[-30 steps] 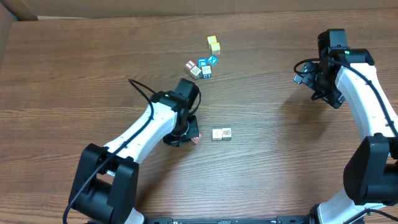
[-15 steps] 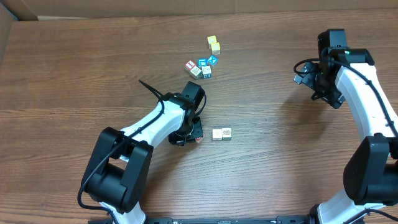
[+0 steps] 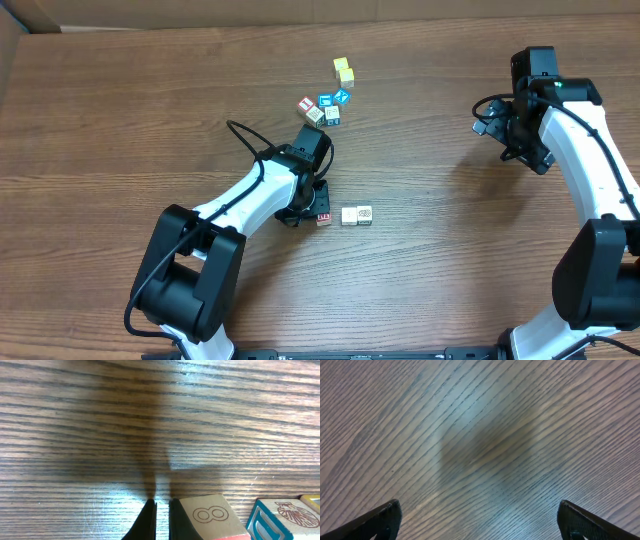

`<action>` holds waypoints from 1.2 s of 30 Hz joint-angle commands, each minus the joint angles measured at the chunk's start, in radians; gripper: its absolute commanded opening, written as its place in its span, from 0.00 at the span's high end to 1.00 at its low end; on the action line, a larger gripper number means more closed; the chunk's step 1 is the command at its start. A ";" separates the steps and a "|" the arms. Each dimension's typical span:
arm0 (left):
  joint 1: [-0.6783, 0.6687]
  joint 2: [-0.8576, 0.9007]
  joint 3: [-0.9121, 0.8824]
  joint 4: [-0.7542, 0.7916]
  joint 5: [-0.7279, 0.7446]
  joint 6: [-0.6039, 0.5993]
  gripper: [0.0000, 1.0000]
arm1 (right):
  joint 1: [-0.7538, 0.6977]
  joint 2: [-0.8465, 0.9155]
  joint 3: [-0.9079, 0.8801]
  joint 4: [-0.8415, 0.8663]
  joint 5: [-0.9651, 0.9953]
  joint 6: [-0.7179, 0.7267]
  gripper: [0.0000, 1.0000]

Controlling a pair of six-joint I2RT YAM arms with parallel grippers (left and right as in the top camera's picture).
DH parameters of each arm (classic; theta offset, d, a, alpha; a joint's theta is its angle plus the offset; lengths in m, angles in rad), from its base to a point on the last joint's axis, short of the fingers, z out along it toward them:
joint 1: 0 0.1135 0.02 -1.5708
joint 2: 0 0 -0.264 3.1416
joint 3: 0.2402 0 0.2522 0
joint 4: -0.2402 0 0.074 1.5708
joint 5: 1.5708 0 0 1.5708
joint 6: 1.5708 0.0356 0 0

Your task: Flip 4 blocks

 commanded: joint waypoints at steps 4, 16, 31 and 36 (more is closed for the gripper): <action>-0.003 0.010 0.018 0.004 0.073 0.023 0.96 | -0.001 -0.019 0.012 0.003 0.008 -0.006 0.00; -0.003 0.011 0.018 -0.001 0.103 -0.013 0.96 | -0.001 -0.019 0.012 0.003 0.008 -0.007 0.00; -0.004 0.011 0.018 -0.007 0.154 -0.088 0.96 | -0.001 -0.019 0.012 0.003 0.008 -0.007 0.00; -0.004 0.011 0.018 -0.009 0.182 -0.090 0.96 | -0.001 -0.019 0.012 0.003 0.007 -0.007 0.00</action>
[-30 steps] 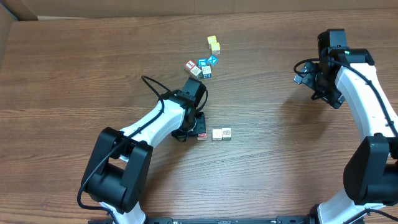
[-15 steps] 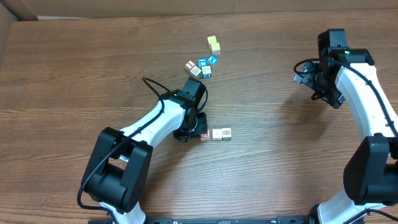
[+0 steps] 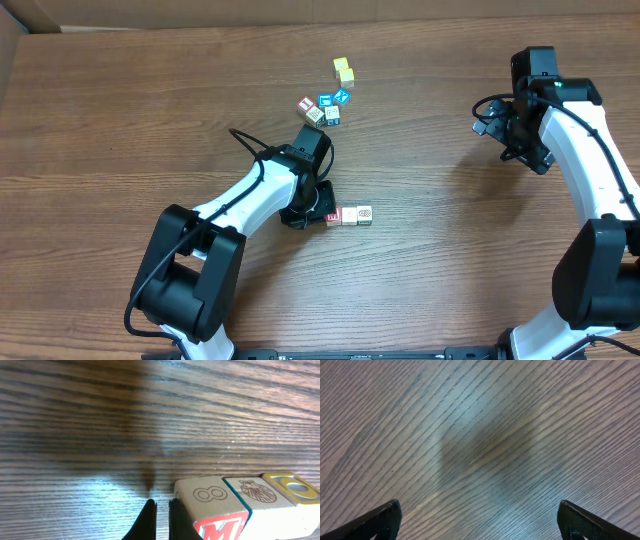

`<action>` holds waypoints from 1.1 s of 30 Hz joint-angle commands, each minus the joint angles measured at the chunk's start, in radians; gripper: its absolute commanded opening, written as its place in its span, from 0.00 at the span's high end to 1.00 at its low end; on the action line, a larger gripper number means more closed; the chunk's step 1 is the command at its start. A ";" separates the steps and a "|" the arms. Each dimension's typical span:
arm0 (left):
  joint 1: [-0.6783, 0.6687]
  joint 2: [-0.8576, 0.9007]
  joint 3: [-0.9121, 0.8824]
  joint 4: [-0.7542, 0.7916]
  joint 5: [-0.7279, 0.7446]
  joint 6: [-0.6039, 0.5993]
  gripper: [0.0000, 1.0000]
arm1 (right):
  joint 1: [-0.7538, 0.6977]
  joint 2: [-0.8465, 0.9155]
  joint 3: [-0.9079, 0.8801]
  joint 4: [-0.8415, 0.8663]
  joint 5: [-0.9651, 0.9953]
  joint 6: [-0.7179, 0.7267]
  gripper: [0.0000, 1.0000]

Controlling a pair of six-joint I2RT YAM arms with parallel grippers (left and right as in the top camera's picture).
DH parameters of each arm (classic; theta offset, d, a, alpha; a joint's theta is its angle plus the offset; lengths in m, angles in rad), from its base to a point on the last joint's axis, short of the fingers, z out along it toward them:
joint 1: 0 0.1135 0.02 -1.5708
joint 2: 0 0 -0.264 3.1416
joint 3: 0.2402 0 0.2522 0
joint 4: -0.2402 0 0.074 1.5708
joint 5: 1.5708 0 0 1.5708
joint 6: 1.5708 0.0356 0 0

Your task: Flip 4 blocks

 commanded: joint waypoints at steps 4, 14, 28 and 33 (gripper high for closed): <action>-0.004 0.011 0.018 -0.005 0.030 -0.022 0.96 | -0.001 -0.019 0.012 0.004 0.007 -0.006 0.00; -0.003 0.010 0.022 -0.022 -0.024 -0.010 0.96 | -0.001 -0.019 0.012 0.004 0.007 -0.006 0.00; -0.001 -0.050 0.279 -0.300 -0.241 0.109 0.95 | -0.001 -0.019 0.012 0.004 0.008 -0.006 0.00; -0.001 -0.050 0.357 -0.335 -0.240 0.121 0.92 | -0.001 -0.019 0.012 0.004 0.008 -0.006 0.00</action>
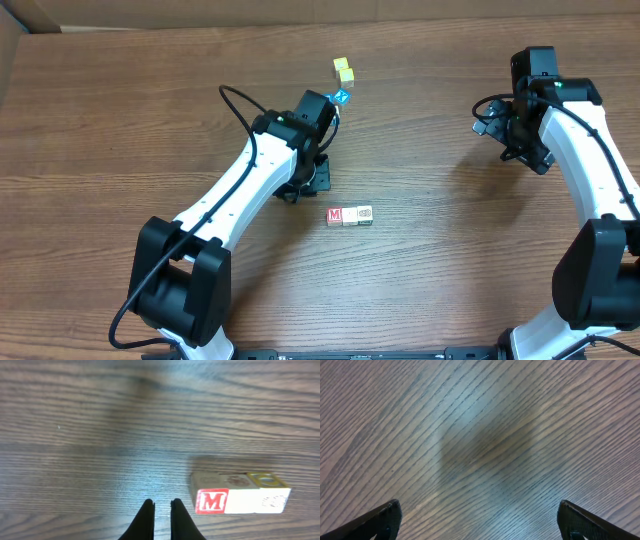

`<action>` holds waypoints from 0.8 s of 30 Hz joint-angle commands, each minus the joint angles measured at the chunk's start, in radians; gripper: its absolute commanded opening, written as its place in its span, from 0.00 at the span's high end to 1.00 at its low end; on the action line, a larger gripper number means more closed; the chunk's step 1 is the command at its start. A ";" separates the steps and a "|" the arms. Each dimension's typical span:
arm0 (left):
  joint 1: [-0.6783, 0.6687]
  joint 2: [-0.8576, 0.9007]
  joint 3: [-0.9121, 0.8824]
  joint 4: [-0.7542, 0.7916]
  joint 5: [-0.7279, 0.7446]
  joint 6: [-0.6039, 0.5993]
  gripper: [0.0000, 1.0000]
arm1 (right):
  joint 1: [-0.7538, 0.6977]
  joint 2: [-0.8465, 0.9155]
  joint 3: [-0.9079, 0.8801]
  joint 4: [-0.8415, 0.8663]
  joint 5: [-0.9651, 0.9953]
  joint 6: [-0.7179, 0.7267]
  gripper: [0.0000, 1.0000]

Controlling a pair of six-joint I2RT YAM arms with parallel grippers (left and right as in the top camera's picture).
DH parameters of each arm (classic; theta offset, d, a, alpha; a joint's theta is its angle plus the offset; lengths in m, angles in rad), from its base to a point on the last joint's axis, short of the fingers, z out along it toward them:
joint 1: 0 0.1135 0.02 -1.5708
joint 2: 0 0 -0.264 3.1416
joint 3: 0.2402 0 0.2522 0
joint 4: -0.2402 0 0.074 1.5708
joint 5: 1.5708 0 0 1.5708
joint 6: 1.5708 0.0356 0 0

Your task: Flip 4 blocks

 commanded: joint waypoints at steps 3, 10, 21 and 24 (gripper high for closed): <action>-0.001 -0.029 0.109 -0.018 -0.014 0.034 0.89 | -0.001 -0.019 0.012 0.004 0.007 -0.004 0.00; 0.003 -0.029 0.284 -0.092 -0.014 0.088 0.83 | -0.001 -0.019 0.012 0.004 0.007 -0.004 0.00; 0.077 -0.026 0.537 -0.185 0.010 0.131 0.96 | -0.001 -0.019 0.012 0.004 0.007 -0.004 0.00; 0.105 -0.024 0.617 -0.199 0.009 0.131 0.96 | -0.001 -0.019 0.012 0.004 0.007 -0.004 0.00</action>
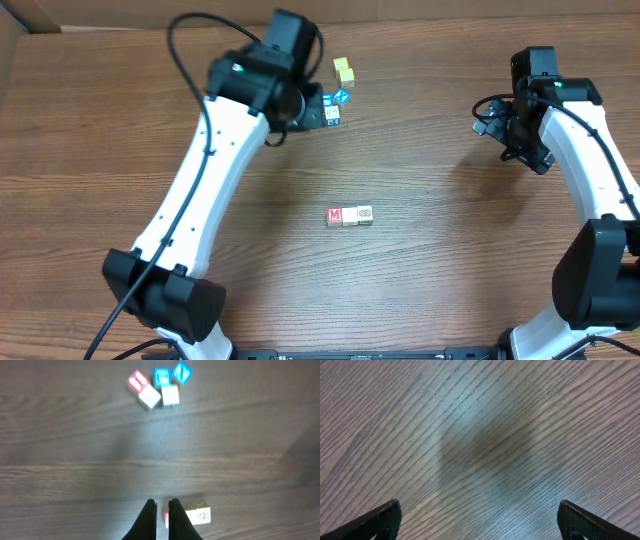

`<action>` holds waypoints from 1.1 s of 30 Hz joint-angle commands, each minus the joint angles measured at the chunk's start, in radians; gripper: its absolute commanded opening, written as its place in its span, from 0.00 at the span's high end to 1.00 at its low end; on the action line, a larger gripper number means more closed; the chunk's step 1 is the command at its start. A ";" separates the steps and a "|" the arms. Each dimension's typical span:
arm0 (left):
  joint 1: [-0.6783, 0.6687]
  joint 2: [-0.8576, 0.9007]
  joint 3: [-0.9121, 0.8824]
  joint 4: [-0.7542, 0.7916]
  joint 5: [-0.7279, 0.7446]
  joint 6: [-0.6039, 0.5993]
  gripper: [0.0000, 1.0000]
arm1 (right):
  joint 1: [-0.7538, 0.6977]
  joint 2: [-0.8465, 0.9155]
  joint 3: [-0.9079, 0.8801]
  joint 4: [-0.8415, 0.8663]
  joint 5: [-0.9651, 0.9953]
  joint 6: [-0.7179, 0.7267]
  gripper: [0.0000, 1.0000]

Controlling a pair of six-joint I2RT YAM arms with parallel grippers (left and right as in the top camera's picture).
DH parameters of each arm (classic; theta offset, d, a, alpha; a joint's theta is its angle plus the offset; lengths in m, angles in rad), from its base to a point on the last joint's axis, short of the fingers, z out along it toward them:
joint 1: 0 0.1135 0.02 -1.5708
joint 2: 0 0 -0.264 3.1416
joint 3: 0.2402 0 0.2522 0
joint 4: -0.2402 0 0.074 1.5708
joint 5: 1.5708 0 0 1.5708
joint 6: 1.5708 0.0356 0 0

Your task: Flip 4 blocks

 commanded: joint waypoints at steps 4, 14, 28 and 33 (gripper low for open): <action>0.050 -0.024 0.174 -0.016 0.027 0.019 0.96 | -0.001 -0.019 0.012 0.004 0.007 -0.004 0.00; 0.075 0.038 0.365 -0.026 0.053 0.020 0.96 | -0.001 -0.019 0.012 0.004 0.007 -0.004 0.00; 0.036 0.315 0.365 0.072 0.060 0.071 0.47 | -0.001 -0.019 0.012 0.004 0.007 -0.004 0.00; 0.019 0.426 0.365 0.098 0.060 0.153 0.44 | -0.001 -0.019 0.012 0.004 0.007 -0.004 0.00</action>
